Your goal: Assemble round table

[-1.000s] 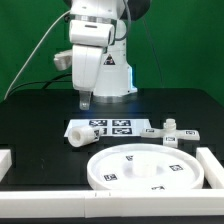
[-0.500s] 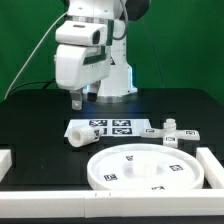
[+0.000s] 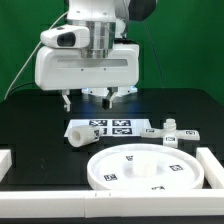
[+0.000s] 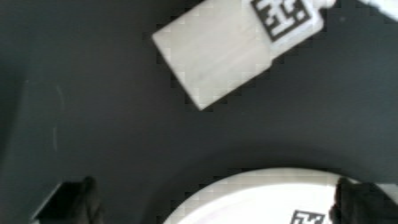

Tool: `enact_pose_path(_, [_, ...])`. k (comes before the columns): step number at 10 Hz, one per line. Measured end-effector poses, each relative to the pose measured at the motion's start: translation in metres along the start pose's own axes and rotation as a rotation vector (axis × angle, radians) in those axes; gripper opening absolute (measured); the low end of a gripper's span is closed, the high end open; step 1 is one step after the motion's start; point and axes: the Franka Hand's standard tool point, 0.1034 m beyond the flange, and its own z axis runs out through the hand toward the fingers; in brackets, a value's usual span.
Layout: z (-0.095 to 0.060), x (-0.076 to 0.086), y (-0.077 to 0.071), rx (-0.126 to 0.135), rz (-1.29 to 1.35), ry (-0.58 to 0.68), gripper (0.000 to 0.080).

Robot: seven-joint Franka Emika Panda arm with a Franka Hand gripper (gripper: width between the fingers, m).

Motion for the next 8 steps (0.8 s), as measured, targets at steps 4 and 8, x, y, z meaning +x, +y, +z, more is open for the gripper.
enact_pose_path(4, [0.003,0.000,-0.003,0.026,0.280,0.002,0.0649])
enact_pose_path(8, [0.028,-0.003,0.033,0.180,0.828,-0.065,0.0649])
